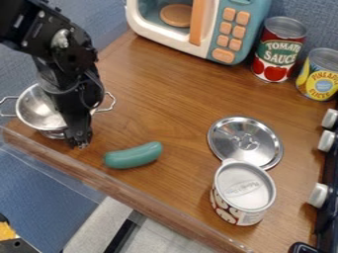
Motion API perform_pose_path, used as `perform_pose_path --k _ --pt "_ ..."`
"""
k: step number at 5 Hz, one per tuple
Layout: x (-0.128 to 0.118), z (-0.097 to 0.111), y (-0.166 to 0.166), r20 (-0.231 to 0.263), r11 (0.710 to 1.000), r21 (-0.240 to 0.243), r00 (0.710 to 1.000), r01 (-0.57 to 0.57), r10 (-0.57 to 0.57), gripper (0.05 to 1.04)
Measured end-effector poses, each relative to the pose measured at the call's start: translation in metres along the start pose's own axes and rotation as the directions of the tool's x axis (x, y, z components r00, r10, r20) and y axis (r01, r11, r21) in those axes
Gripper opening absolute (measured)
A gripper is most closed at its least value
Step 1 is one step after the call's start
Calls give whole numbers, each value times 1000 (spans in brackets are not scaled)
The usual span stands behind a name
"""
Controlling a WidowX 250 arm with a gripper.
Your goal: Move the silver pot in the front of tomato sauce
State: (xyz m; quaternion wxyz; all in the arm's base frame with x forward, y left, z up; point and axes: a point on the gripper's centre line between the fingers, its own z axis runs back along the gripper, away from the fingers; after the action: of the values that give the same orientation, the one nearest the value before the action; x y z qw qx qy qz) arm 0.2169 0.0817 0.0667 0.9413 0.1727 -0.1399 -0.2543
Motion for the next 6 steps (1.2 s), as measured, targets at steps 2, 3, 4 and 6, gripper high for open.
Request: perform_pose_path --k 2,3,4,6 --pt "2 -5 3 -10 1000 -10 1000 29 -29 361" --pt "2 -5 3 -11 999 -11 999 42 -42 158" --pt "6 -1 0 8 995 -36 996 93 -93 80" --pt "56 35 23 159 970 -30 959 241 -233 74"
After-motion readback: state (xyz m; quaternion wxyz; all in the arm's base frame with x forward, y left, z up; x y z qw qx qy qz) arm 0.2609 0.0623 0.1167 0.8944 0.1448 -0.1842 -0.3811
